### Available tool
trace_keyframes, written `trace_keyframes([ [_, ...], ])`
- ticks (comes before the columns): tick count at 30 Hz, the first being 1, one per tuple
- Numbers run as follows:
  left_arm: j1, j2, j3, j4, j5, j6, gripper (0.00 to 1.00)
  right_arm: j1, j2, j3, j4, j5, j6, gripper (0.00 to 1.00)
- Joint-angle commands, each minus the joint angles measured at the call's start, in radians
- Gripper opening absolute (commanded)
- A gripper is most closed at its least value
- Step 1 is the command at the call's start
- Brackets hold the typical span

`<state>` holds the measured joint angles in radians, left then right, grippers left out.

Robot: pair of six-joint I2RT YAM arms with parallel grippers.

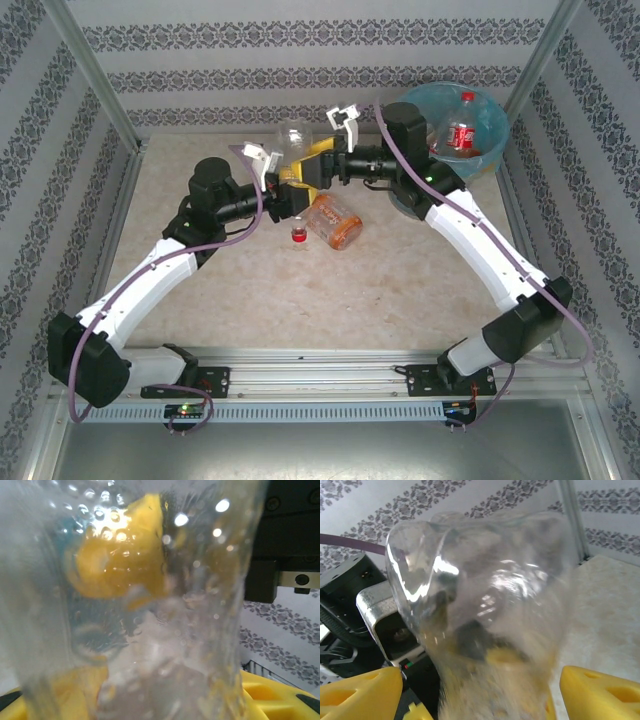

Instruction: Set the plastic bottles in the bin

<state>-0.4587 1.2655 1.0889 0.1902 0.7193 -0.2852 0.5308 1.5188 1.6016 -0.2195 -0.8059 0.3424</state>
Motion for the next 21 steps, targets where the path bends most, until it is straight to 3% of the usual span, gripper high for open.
trace_keyframes([
  [1,-0.016,0.013,0.034,0.089,0.098,-0.011,0.51,0.012,0.025,0.043,0.009,-0.038,-0.001,0.82],
  [7,-0.022,0.019,0.051,0.094,0.142,-0.019,0.51,0.031,0.071,0.076,-0.013,-0.056,-0.012,0.77],
  [13,-0.021,0.007,0.043,0.085,0.124,-0.013,0.56,0.030,0.077,0.079,-0.020,-0.063,-0.009,0.61],
  [17,-0.021,-0.017,0.004,0.102,0.072,0.001,0.67,0.016,0.055,0.082,-0.019,-0.034,-0.014,0.52],
  [21,-0.020,-0.040,-0.059,0.191,0.022,-0.016,0.85,-0.012,0.033,0.097,-0.021,0.025,-0.019,0.51],
])
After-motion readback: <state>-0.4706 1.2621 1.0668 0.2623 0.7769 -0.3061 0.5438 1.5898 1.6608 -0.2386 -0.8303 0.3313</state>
